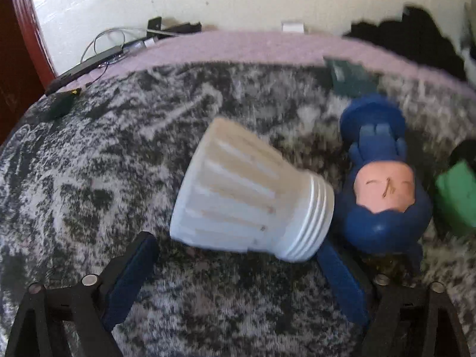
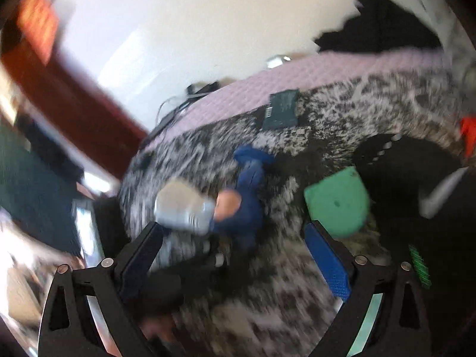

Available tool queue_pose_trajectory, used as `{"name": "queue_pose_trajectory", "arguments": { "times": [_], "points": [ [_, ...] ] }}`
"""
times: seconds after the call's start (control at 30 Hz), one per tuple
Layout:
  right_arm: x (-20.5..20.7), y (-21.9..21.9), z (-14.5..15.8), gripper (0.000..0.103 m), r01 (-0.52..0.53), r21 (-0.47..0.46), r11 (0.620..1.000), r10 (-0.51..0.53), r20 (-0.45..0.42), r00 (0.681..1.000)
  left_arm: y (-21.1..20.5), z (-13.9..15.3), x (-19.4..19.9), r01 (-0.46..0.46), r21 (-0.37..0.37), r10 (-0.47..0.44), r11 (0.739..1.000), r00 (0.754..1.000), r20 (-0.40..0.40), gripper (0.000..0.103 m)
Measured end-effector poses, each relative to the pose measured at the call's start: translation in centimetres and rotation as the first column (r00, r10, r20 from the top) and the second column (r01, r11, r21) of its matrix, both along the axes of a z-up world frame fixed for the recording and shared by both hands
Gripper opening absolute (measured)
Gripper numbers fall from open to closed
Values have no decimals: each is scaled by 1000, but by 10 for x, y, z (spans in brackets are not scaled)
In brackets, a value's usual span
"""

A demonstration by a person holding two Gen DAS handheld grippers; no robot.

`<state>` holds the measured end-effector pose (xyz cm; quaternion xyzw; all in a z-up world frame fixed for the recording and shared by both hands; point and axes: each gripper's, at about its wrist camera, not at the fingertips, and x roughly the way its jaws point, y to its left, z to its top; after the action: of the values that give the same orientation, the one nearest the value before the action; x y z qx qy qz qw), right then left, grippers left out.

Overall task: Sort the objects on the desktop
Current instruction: 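Grasp the white ribbed lamp cup with the left tool while the right tool grasps the blue figurine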

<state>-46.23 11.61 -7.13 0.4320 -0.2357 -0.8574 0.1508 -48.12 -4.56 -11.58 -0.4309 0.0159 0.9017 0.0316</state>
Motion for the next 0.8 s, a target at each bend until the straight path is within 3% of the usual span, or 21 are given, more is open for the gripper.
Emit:
{"name": "queue_pose_trajectory", "arguments": {
  "times": [0.03,0.07,0.13,0.17,0.2,0.3,0.4,0.47,0.53,0.57,0.67,0.7,0.8],
  "points": [
    [-12,-1,-8,102,27,-28,999,-26,37,999,-4,4,0,-12,10,12,1000,1000,-11,41],
    [-25,-2,-17,102,54,-55,997,-50,77,996,-9,8,2,-25,25,25,999,1000,-16,7],
    [-50,-9,-34,102,78,-130,988,-59,143,988,-19,17,7,-38,57,40,998,999,-23,6],
    [-57,-13,-39,90,77,-127,989,-54,171,984,-22,22,12,-33,53,35,998,999,-36,5],
    [-60,-16,-39,47,88,-82,993,-71,183,981,-24,28,17,-26,46,28,999,998,-49,3],
    [-45,-13,-35,43,67,-176,982,-30,205,978,-30,55,39,-3,12,4,1000,996,-93,3],
    [9,-13,-10,43,17,-147,989,1,125,992,-38,91,75,3,18,-1,1000,989,-146,3],
    [51,-10,1,43,3,-146,989,9,83,997,-45,109,108,7,62,4,998,985,-175,3],
    [86,-2,9,43,3,-144,990,7,69,998,-47,112,138,18,88,-1,996,982,-190,7],
    [100,1,12,43,4,-151,989,6,72,997,-46,106,143,7,63,4,998,984,-179,13],
    [139,19,20,43,15,-236,972,-1,61,998,-40,86,145,-31,-1,30,1000,990,-135,59],
    [148,24,22,43,17,-243,970,-5,53,999,-38,81,141,-36,1,36,999,991,-126,63],
    [168,34,28,43,20,-243,970,-14,29,999,-27,72,120,-33,41,37,999,993,-109,63]
  ]
}}
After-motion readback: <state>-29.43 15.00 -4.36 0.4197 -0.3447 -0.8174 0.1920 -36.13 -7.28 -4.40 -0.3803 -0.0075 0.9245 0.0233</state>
